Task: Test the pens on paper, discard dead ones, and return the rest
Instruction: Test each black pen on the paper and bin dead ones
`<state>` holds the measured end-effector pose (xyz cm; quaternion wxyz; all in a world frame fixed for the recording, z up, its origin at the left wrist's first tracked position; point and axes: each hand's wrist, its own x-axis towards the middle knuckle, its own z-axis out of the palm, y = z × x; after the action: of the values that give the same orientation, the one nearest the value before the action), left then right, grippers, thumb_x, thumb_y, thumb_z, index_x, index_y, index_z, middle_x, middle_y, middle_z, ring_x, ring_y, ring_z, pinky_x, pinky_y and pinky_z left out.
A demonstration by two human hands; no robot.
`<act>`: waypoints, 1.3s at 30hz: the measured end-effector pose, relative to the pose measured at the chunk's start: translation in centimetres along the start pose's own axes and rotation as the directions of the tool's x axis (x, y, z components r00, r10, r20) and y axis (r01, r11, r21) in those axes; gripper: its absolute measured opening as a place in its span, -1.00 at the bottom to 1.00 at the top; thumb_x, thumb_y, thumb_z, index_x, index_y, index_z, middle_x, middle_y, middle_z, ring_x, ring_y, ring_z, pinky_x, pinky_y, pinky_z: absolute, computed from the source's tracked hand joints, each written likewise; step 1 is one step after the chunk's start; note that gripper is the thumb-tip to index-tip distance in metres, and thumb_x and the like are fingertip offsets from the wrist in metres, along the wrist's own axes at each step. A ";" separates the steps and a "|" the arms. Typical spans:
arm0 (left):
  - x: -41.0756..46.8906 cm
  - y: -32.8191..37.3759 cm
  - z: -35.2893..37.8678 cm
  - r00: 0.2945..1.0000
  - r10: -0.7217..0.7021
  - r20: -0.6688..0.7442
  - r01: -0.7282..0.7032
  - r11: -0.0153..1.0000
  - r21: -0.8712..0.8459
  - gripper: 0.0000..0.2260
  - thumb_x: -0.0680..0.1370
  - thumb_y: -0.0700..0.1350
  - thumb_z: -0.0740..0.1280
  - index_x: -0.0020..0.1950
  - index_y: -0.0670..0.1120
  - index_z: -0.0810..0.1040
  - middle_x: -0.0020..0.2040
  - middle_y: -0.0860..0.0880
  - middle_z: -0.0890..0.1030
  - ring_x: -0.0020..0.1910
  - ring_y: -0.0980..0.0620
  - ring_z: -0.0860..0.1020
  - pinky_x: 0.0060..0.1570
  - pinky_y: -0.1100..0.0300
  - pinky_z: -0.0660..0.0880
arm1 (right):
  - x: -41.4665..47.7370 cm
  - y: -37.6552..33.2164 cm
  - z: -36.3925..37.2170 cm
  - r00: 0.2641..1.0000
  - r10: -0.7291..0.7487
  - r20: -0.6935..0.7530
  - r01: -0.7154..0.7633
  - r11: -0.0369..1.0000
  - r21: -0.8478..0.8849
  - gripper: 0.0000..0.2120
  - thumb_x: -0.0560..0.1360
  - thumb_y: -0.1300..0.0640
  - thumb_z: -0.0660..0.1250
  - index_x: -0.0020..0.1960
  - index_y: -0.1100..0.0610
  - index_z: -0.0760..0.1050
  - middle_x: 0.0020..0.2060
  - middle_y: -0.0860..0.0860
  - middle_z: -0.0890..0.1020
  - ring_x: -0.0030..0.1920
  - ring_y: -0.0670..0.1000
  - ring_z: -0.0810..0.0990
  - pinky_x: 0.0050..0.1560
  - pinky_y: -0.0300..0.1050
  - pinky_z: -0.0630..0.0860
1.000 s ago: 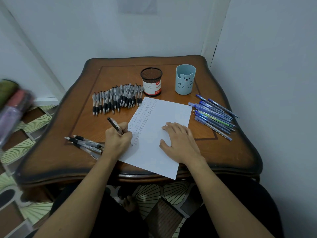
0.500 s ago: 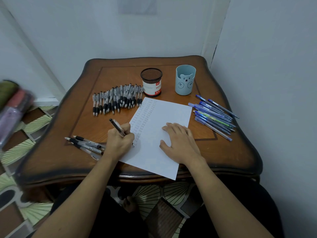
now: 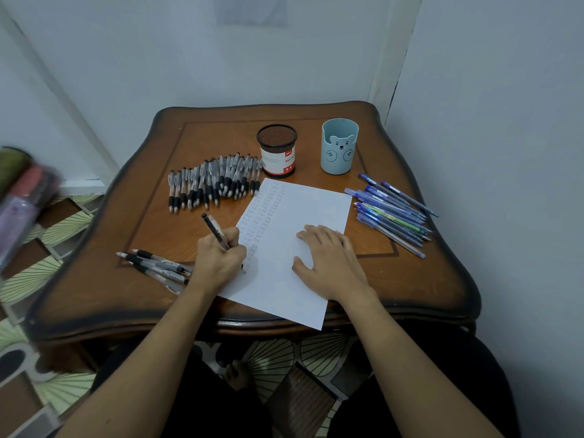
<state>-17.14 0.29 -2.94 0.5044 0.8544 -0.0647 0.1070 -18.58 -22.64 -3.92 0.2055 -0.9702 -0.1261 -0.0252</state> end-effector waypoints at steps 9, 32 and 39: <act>0.1 -0.2 0.0 0.999 -0.031 -0.017 0.031 0.999 0.009 -0.73 0.36 -0.37 0.25 -0.44 -0.13 0.24 -0.48 0.01 0.27 -0.47 0.15 0.26 -0.39 0.19 0.21 | 0.0 0.0 -0.1 1.000 0.001 0.003 -0.001 1.000 0.004 -0.50 0.61 -0.17 0.12 0.51 -0.04 0.27 0.53 -0.09 0.26 0.54 -0.06 0.14 0.57 0.05 -0.01; 3.4 2.7 -2.1 0.829 -0.505 0.240 0.559 0.739 -0.375 -0.69 0.73 -0.03 0.10 0.21 -0.17 0.56 -0.37 -0.06 0.52 -0.48 0.03 0.48 -0.49 0.19 0.46 | 0.0 0.1 0.0 1.000 0.000 0.011 0.000 1.000 -0.003 -0.49 0.60 -0.18 0.11 0.50 -0.05 0.27 0.53 -0.09 0.26 0.54 -0.06 0.14 0.56 0.05 -0.01; 6.9 1.8 -4.1 0.800 -0.595 -0.073 0.583 0.801 -0.140 -0.68 0.70 0.05 0.18 0.39 -0.03 0.51 -0.24 -0.02 0.43 -0.37 0.06 0.37 -0.44 0.19 0.32 | 0.0 0.1 0.0 1.000 0.000 0.007 0.000 1.000 -0.004 -0.48 0.58 -0.20 0.09 0.49 -0.05 0.28 0.53 -0.09 0.27 0.53 -0.06 0.15 0.56 0.07 0.01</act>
<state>-11.29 2.97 2.17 0.5619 0.7954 0.2269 -0.0107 -18.52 -22.70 -3.98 0.2030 -0.9707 -0.1268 -0.0221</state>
